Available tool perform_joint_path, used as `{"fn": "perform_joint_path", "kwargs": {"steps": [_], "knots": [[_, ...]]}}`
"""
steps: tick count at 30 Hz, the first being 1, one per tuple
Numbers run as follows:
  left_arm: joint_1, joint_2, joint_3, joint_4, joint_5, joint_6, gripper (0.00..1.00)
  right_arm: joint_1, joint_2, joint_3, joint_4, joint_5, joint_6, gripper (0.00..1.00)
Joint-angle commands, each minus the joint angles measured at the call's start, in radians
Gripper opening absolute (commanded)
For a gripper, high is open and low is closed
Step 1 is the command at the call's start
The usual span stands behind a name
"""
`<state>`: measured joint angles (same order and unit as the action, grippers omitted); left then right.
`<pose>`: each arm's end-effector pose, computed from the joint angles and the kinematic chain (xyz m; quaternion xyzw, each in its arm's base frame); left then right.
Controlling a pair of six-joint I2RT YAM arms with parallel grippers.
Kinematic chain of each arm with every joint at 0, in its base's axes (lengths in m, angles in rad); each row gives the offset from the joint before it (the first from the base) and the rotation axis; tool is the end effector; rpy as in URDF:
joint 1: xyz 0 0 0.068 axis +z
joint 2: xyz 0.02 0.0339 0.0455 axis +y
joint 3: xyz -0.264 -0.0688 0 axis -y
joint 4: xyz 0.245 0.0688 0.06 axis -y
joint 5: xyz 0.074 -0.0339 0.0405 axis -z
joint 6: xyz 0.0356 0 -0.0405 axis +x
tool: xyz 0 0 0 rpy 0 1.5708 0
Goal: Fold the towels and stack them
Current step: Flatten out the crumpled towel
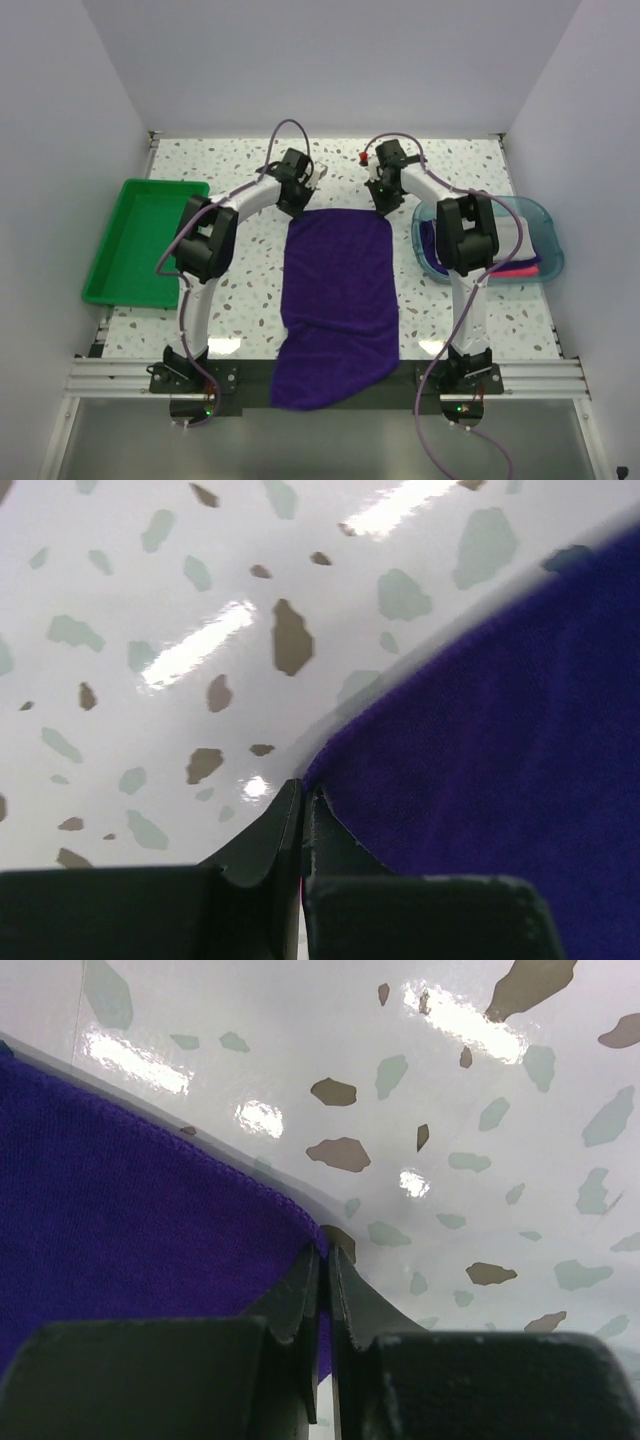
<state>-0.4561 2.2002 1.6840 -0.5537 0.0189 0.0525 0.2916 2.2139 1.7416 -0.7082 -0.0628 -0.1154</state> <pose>0.4223 -0.2079 0.1620 0.2460 0.9370 -0.0586 0.2410 0.4452 0.1360 0.1654 -0.2041 0.9591 0.0477 0.1904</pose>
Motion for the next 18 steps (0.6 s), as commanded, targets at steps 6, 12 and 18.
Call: {"fn": "perform_joint_path", "kwargs": {"steps": [6,12,18], "knots": [[0.066,-0.028,0.235,-0.115,-0.267,0.046,0.0,-0.002,-0.129,0.177,-0.01,0.092,0.057,0.0],[0.066,-0.124,0.463,-0.107,-0.359,0.07,0.0,-0.002,-0.218,0.386,0.026,0.098,0.036,0.0],[0.065,-0.3,0.545,-0.068,-0.399,0.067,0.0,-0.002,-0.381,0.44,0.102,0.066,-0.004,0.0]]}}
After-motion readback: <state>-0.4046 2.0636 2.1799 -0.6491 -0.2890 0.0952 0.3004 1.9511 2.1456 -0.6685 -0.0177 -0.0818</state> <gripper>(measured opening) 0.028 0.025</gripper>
